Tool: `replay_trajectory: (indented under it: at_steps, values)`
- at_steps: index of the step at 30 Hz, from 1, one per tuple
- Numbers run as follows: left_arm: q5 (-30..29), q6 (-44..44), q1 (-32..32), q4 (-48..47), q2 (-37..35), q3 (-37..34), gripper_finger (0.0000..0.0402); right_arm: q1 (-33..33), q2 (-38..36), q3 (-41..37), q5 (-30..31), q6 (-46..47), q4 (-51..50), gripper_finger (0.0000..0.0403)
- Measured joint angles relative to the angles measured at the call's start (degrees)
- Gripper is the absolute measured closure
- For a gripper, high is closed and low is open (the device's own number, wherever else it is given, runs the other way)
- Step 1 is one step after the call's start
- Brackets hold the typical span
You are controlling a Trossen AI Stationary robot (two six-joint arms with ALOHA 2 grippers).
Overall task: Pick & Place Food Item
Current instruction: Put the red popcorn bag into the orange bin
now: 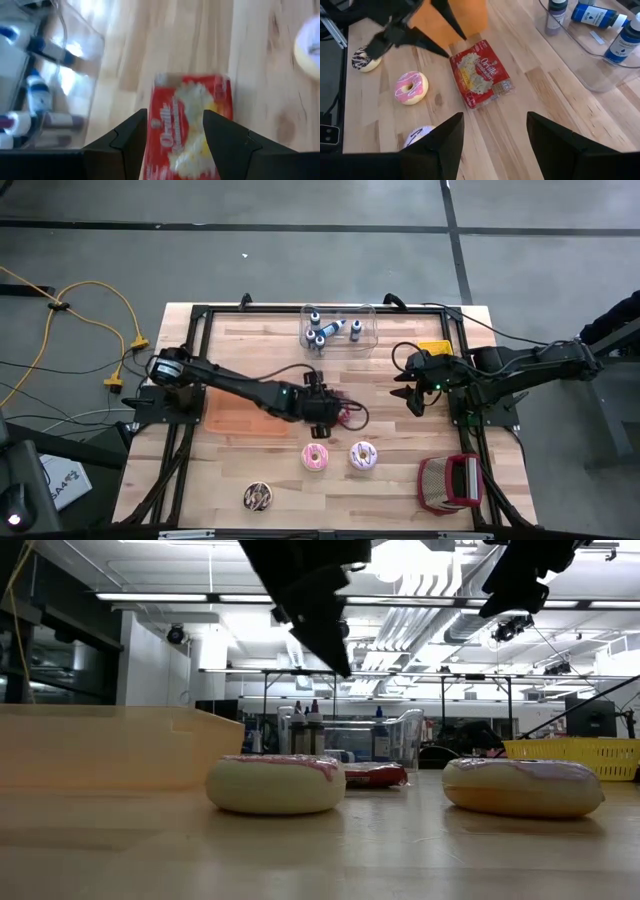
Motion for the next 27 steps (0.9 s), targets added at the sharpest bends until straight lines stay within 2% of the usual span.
replay_trajectory:
  at_steps: [3,12,27]
  values:
    - [-2.45,0.34,-0.93,0.45,1.21,-0.08,0.0217,0.01,0.0,0.0,0.0,0.0,0.34,0.0199]
    - [-2.41,-2.95,-1.99,1.91,4.76,0.19,0.0217,0.0,0.0,0.0,0.0,-0.01,1.32,0.0199]
    - [-1.75,-9.95,-7.44,-5.75,5.77,0.18,0.0217,0.0,0.0,0.0,0.0,-0.02,1.39,0.0199]
